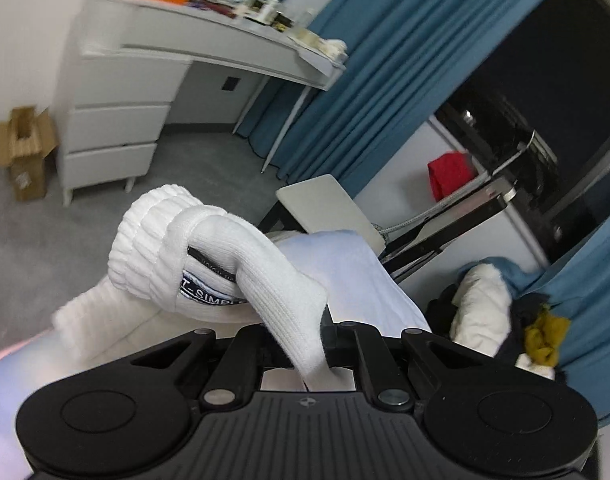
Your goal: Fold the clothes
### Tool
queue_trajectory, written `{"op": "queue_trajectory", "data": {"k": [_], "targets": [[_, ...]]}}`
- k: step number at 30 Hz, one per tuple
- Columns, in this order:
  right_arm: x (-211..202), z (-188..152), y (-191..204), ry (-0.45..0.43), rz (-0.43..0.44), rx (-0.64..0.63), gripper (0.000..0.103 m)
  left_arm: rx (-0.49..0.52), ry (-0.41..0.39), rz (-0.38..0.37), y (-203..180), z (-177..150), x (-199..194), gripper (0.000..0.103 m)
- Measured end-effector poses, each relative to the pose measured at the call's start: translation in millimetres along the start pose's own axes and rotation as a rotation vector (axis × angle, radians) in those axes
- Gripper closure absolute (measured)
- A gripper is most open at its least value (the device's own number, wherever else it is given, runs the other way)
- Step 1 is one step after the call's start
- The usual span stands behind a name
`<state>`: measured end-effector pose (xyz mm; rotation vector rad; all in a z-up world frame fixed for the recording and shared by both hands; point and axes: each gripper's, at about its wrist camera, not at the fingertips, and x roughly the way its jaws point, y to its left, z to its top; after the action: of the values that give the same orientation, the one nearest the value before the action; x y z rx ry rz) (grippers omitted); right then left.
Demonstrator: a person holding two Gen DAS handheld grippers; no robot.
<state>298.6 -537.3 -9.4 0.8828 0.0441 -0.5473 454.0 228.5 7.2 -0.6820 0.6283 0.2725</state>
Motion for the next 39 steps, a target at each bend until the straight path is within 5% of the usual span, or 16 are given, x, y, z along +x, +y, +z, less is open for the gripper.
{"op": "queue_trajectory", "data": {"k": [5, 10, 13, 16, 18, 20, 22, 27, 31, 36, 39], "targets": [[93.2, -18.8, 6.6, 0.125, -0.077, -0.121, 0.091, 0.075, 0.052, 0.09, -36.4, -5.2, 108.1, 0.094], [121.9, -27.1, -9.5, 0.243, -0.049, -0.136, 0.088, 0.121, 0.09, 0.116, -33.9, -23.7, 161.7, 0.088], [112.7, -16.8, -16.9, 0.282, 0.0, -0.096, 0.082, 0.151, 0.088, 0.055, -27.1, -25.3, 152.2, 0.082], [88.8, -7.2, -20.4, 0.275, 0.042, -0.05, 0.066, 0.171, 0.092, -0.021, -17.1, -25.2, 124.7, 0.067], [68.1, -3.4, -24.3, 0.243, 0.067, -0.015, 0.032, 0.166, 0.08, -0.081, -5.7, -26.9, 99.0, 0.052], [41.4, -3.7, -34.0, 0.214, 0.081, 0.036, 0.023, 0.145, 0.051, -0.132, 17.9, -33.7, 64.3, 0.043], [14.9, -9.7, -47.9, 0.218, 0.085, 0.097, 0.023, 0.068, 0.061, -0.162, 44.8, -45.7, 34.1, 0.038], [-27.0, -39.9, -79.6, 0.289, 0.032, 0.275, 0.024, -0.343, 0.123, -0.316, 130.3, -89.8, -11.8, 0.024], [-30.5, -60.0, -94.9, 0.413, -0.027, 0.388, 0.024, -0.437, 0.188, -0.282, 167.3, -112.4, 1.0, 0.024], [-15.2, -71.8, -90.0, 0.431, 0.099, 0.376, 0.024, -0.502, 0.21, -0.294, 178.9, -106.3, 36.3, 0.024], [6.1, -78.0, -85.1, 0.449, 0.11, 0.368, 0.024, -0.447, 0.204, -0.294, 169.1, -102.5, 59.6, 0.024]]}}
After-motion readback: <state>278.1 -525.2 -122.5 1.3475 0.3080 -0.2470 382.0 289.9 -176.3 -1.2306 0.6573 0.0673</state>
